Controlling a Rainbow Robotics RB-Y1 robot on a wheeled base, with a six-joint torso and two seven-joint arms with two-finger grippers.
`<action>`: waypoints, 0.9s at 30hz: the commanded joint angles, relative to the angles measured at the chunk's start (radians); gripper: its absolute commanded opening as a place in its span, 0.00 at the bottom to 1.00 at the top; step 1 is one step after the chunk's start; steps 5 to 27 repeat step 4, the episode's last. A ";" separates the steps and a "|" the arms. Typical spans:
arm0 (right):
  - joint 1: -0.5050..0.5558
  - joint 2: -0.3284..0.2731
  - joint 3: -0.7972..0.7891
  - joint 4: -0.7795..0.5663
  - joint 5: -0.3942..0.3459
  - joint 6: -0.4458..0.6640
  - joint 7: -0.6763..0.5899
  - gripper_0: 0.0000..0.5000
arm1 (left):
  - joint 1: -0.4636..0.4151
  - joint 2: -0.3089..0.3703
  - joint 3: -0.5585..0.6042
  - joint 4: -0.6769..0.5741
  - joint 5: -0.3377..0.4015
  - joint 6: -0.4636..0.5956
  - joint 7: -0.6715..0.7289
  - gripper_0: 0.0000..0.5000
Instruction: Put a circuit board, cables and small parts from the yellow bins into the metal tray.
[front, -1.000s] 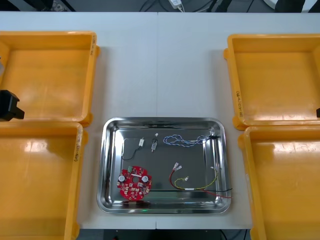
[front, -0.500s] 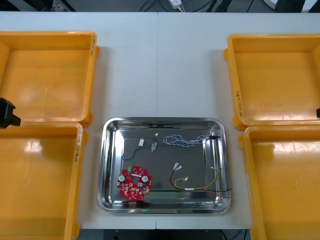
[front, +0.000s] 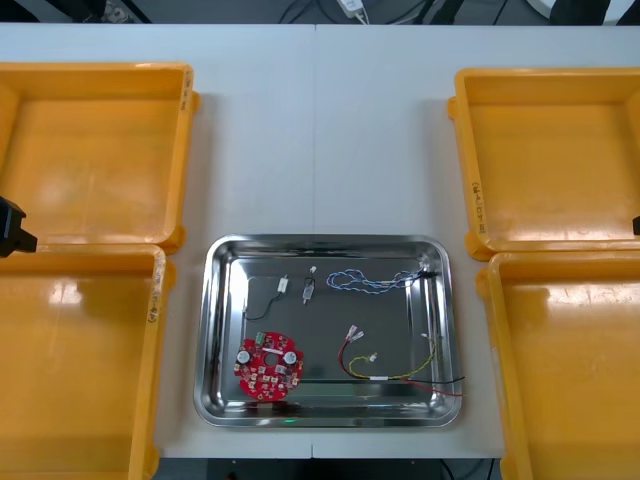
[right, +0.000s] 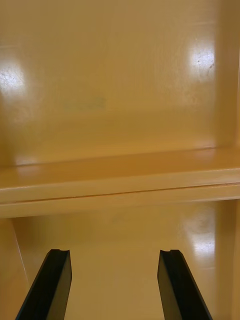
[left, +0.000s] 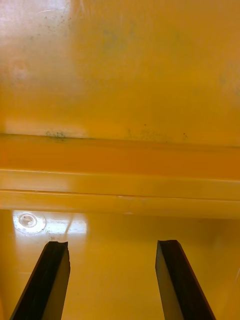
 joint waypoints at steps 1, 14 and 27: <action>0.008 -0.047 -0.028 -0.005 -0.004 0.005 0.021 1.00 | 0.022 0.051 0.033 -0.004 0.008 -0.010 -0.127 1.00; 0.008 -0.047 -0.028 -0.005 -0.004 0.005 0.021 1.00 | 0.022 0.049 0.033 -0.003 0.017 -0.012 -0.128 1.00; 0.008 -0.047 -0.028 -0.005 -0.004 0.005 0.021 1.00 | 0.022 0.049 0.033 -0.003 0.017 -0.012 -0.128 1.00</action>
